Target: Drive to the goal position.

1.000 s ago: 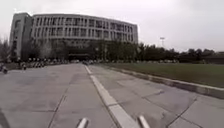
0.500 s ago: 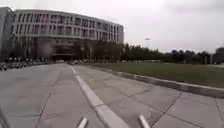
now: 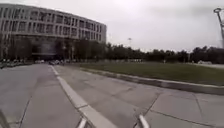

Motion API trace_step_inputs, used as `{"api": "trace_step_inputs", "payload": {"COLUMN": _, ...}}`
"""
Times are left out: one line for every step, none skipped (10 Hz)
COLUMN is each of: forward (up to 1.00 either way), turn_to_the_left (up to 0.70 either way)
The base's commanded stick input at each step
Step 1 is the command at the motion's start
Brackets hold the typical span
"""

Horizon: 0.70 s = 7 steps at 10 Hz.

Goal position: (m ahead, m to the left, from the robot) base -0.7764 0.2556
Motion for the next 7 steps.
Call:
{"api": "trace_step_inputs", "payload": {"forward": 0.00, "turn_to_the_left": -0.98}}
{"api": "trace_step_inputs", "payload": {"forward": 0.00, "turn_to_the_left": -0.98}}
{"api": "trace_step_inputs", "payload": {"forward": 0.00, "turn_to_the_left": -0.98}}
{"api": "trace_step_inputs", "payload": {"forward": 0.00, "turn_to_the_left": -0.98}}
{"api": "trace_step_inputs", "payload": {"forward": 0.00, "turn_to_the_left": -0.98}}
{"api": "trace_step_inputs", "payload": {"forward": 0.00, "turn_to_the_left": -0.98}}
{"api": "trace_step_inputs", "payload": {"forward": 0.00, "turn_to_the_left": -0.98}}
